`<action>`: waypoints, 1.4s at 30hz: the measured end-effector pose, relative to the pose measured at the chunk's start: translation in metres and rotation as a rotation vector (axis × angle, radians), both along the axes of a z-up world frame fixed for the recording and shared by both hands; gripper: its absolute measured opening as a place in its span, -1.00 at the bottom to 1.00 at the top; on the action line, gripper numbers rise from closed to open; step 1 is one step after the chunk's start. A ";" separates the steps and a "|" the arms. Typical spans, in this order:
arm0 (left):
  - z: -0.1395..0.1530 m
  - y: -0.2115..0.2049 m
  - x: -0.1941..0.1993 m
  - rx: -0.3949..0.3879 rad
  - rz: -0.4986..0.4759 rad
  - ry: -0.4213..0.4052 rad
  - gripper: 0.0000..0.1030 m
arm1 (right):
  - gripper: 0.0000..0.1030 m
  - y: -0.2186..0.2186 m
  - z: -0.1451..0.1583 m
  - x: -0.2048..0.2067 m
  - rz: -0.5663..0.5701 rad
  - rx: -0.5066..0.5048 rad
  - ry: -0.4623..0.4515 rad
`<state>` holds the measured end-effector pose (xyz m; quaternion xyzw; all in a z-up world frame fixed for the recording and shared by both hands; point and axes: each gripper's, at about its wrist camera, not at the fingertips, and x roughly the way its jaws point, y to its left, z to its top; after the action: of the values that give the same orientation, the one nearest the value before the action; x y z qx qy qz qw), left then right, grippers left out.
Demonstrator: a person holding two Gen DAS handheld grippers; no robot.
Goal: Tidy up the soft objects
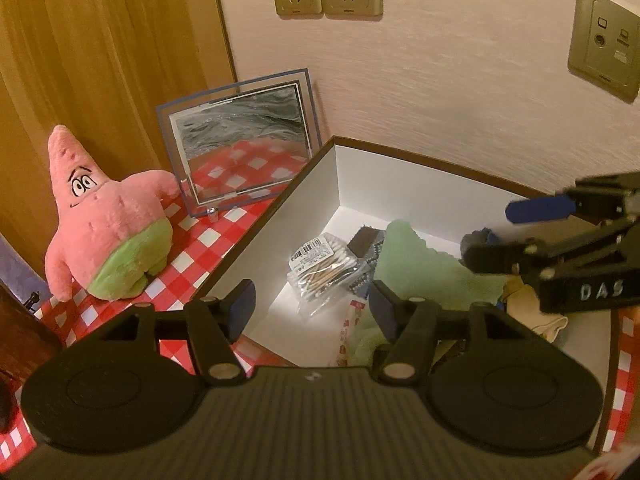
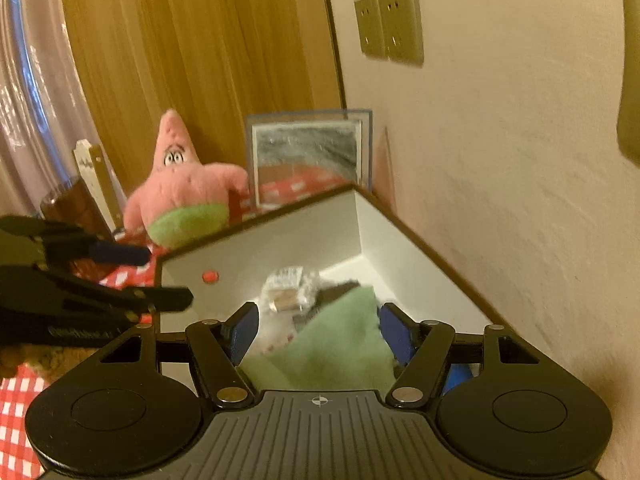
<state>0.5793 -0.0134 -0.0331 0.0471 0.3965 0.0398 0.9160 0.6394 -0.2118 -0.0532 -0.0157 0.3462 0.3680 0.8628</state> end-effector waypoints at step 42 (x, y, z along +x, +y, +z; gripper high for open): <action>0.049 -0.010 -0.260 -0.130 0.123 -0.096 0.58 | 0.33 -0.065 0.031 -0.237 -0.125 0.046 0.043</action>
<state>0.3192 -0.0235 0.0163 -0.0390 0.3561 0.0722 0.9308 0.4028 -0.2770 -0.0218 0.0337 0.3562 0.3218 0.8766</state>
